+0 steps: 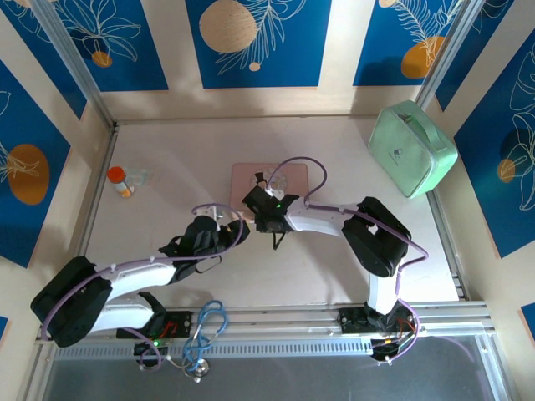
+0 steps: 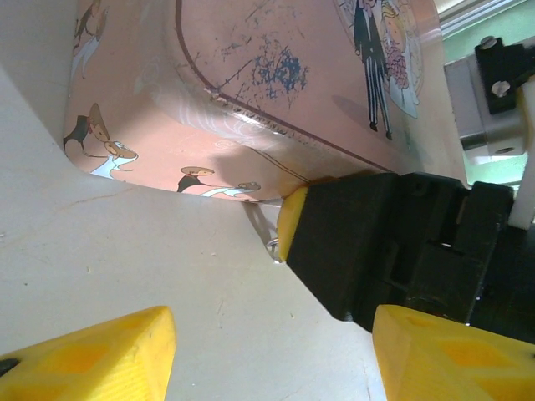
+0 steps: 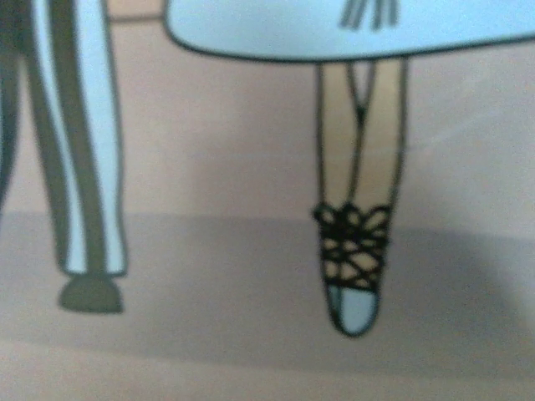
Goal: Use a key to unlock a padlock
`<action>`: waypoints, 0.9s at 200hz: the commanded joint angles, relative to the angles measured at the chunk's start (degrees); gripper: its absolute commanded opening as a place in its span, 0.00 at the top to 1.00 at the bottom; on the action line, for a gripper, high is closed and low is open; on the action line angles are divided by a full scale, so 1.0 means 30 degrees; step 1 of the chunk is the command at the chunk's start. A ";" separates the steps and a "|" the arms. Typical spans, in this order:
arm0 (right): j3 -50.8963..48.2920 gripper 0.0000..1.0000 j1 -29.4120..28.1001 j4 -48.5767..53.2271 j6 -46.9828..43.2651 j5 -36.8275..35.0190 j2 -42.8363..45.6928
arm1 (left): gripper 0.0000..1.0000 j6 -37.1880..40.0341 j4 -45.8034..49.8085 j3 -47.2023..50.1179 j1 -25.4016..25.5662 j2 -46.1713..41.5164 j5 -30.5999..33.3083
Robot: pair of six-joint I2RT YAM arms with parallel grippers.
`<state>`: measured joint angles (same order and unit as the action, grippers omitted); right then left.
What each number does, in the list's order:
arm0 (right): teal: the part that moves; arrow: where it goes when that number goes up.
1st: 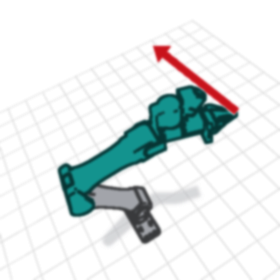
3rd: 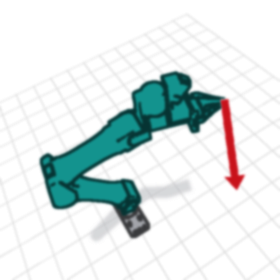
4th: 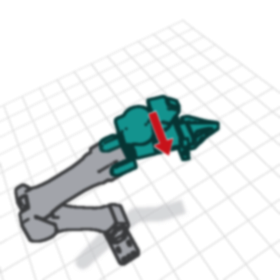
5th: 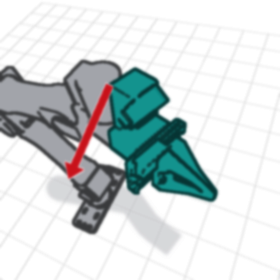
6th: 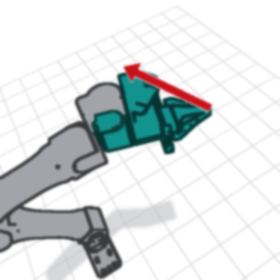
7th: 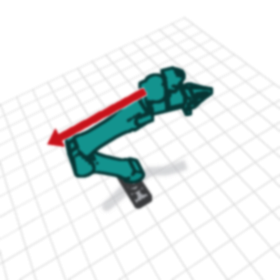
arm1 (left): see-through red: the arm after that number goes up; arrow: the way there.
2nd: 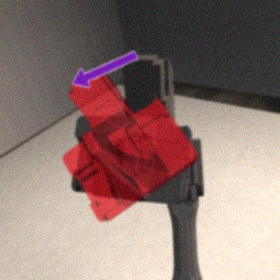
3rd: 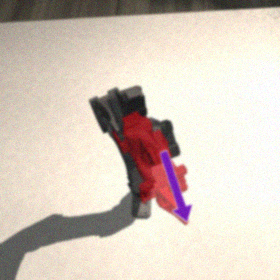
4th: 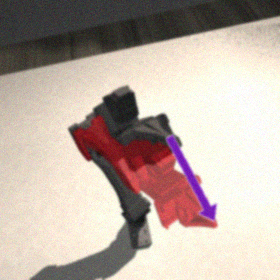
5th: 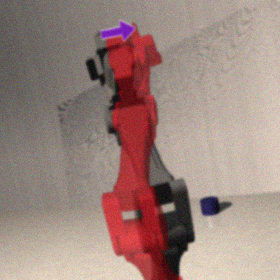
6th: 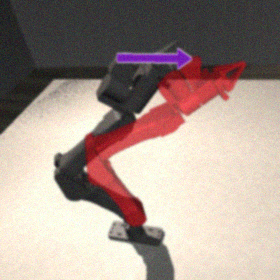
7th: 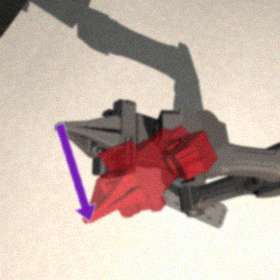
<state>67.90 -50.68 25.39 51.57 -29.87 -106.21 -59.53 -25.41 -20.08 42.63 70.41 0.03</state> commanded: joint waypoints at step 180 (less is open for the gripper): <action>0.4214 0.75 0.1431 0.6375 -0.1853 0.5668 -0.1256 | 0.53 0.0290 -0.6930 -0.0394 0.1960 0.5440 -0.0740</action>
<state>77.78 -47.44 41.63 47.09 -19.14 -109.36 -58.63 -41.82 -20.14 47.29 84.36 -0.80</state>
